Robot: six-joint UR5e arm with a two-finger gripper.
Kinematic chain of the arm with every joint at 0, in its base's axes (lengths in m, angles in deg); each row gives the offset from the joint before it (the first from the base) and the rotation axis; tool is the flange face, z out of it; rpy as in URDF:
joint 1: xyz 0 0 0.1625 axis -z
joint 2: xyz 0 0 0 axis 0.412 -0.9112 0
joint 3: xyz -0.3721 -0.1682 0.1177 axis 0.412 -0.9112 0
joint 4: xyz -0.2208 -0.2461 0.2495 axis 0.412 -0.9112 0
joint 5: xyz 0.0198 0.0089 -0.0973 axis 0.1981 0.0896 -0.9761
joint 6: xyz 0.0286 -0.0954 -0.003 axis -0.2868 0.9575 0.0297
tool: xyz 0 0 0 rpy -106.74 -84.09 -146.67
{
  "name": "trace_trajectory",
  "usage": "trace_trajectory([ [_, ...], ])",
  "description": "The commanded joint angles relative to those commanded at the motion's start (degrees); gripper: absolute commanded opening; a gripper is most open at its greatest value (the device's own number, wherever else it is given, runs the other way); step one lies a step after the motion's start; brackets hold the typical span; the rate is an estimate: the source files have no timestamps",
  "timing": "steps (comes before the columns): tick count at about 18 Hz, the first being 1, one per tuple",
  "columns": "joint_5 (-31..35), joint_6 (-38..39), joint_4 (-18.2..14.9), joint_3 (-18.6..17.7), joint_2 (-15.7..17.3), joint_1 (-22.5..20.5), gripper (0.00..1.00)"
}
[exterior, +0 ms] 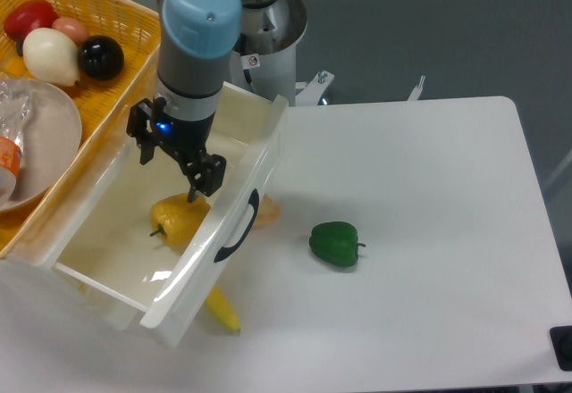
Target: Place the yellow pepper in the top drawer
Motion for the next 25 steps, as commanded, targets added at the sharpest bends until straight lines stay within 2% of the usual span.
trace_trajectory([
  [3, -0.9, -0.3, 0.1, 0.4, 1.8, -2.9, 0.99],
  [12, -1.9, -0.6, 5.1, -0.2, 1.2, -9.8, 1.00],
  [16, -1.9, -1.8, 10.0, -0.3, -1.4, -13.4, 1.00],
  [19, -1.9, -6.8, 10.4, -1.1, -3.6, -15.3, 1.00],
  [20, -1.7, -7.9, 11.6, -1.2, -4.6, -15.6, 1.00],
  [21, -0.5, -11.7, 13.8, -1.4, -6.2, -16.3, 1.00],
  [23, 2.5, -15.5, 14.6, -1.4, -8.5, -16.5, 1.00],
  [25, 9.3, -18.2, 14.8, -1.4, -9.2, -16.6, 1.00],
])
